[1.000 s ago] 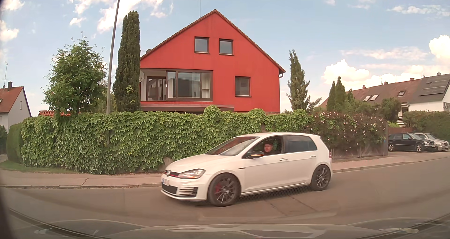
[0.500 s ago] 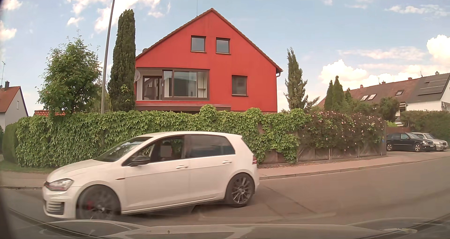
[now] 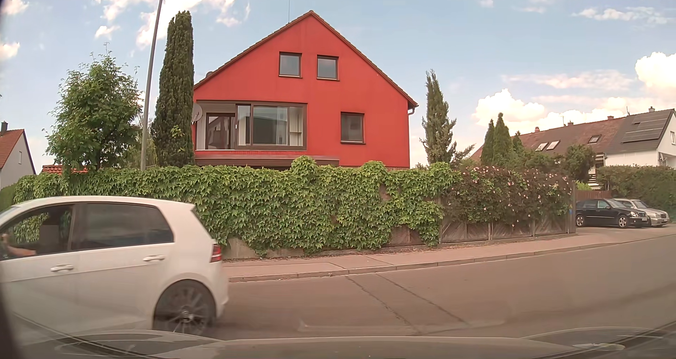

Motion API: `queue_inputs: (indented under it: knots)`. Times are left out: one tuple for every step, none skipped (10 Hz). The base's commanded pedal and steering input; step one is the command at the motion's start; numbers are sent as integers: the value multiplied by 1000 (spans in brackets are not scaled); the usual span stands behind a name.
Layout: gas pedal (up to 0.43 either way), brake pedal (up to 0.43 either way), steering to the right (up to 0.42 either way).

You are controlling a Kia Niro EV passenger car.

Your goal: Follow the waypoints while adhering to traffic rules and regulations

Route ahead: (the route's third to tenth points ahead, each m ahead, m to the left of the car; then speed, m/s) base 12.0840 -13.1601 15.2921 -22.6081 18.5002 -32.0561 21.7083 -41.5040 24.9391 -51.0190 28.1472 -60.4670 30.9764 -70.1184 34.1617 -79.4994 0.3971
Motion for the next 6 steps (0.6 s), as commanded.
queue_inputs:
  knots:
    - [0, 116, 418]
    - [0, 116, 425]
    - [0, 152, 423]
    - [0, 159, 434]
    - [0, 159, 461]
    - [0, 152, 490]
